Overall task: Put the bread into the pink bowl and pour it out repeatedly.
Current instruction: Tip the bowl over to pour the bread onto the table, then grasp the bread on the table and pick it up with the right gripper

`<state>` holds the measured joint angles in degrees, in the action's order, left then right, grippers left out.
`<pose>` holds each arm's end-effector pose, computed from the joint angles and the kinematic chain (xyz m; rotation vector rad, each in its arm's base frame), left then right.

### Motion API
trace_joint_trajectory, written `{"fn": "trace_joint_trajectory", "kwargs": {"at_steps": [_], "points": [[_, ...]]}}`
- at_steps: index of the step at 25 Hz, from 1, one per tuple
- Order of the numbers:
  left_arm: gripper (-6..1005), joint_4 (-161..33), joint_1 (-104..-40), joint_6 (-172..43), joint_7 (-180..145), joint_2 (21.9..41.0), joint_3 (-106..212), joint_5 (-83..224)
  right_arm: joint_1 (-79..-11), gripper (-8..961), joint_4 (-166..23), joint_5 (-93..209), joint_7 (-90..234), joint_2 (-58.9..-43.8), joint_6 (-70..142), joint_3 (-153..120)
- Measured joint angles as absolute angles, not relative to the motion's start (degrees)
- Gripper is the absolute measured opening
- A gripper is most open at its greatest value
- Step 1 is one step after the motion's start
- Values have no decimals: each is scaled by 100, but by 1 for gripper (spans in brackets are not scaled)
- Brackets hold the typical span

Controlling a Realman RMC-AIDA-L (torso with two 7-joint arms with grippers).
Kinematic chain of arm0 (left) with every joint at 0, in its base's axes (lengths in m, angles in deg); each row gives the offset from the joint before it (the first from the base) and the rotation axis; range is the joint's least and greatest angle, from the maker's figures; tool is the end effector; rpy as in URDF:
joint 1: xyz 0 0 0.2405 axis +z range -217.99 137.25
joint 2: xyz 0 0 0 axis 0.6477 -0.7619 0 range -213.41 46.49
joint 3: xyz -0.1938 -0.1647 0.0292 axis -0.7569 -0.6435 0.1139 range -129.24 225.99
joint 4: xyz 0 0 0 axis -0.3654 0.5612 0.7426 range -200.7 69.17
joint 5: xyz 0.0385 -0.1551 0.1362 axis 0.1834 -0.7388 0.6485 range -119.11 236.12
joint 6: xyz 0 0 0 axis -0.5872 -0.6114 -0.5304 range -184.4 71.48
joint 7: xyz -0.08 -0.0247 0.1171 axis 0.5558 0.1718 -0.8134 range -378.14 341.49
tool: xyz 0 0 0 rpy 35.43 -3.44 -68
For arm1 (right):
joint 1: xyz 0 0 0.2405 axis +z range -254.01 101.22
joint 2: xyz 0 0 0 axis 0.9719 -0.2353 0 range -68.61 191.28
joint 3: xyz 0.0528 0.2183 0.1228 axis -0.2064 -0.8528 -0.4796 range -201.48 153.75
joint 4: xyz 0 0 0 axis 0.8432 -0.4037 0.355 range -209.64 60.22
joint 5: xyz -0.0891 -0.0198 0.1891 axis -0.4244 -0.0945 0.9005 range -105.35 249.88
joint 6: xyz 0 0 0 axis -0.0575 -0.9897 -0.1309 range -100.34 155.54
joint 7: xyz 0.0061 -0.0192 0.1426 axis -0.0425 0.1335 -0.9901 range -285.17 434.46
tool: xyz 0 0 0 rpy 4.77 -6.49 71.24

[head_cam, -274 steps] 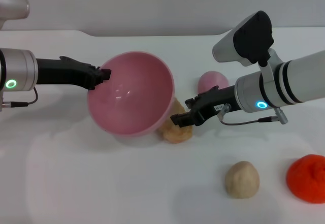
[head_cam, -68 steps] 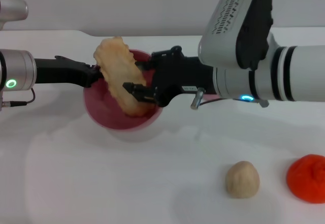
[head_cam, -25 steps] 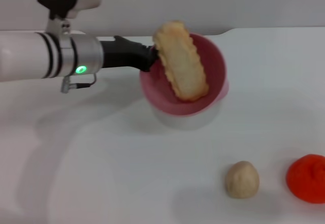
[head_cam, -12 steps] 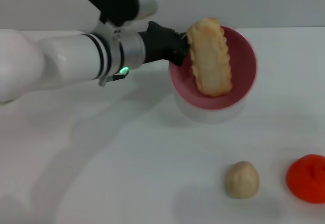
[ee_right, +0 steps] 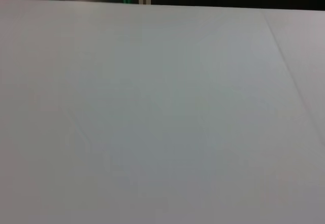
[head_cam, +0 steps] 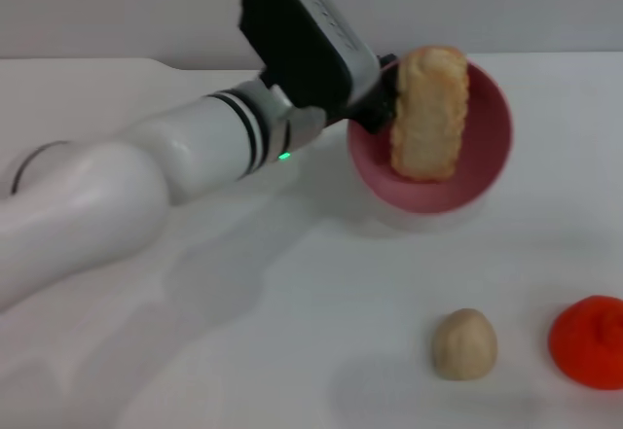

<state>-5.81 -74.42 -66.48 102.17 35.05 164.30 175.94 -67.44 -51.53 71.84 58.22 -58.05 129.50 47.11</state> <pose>-0.1174 0.3919 -0.1028 -2.3623 -0.0840 -0.2522 0.3169 0.2421 0.1169 -1.0942 -0.0195 1.0614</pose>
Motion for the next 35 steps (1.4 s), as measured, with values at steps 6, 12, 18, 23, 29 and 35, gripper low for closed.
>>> {"fn": "trace_joint_trajectory", "kwargs": {"at_steps": [6,12,18,23,29,35], "points": [[42,-593,-7598,-6299,10217,3516,17072,18399,-6732,511,-5248,7209,5802,-5821,13165,4979],[42,-608,-7651,-5791,10213,3527,17517,19077,-6701,512,-5258,7218,5800,-5828,13181,5238],[42,-609,-7631,-5459,10210,3542,17629,19373,-6653,513,-5315,7223,5798,-5828,13189,5416],[42,-635,-7656,-5313,10153,3545,17639,19392,-6574,512,-5373,7226,5795,-5828,13193,5533],[42,-771,-7769,-4885,10243,3554,17637,19260,-6387,512,-5539,7226,5794,-5822,13193,5568],[42,-1045,-8125,-4785,10935,3525,17284,18718,-6118,514,-5850,7227,5794,-5811,13192,5566]]}}
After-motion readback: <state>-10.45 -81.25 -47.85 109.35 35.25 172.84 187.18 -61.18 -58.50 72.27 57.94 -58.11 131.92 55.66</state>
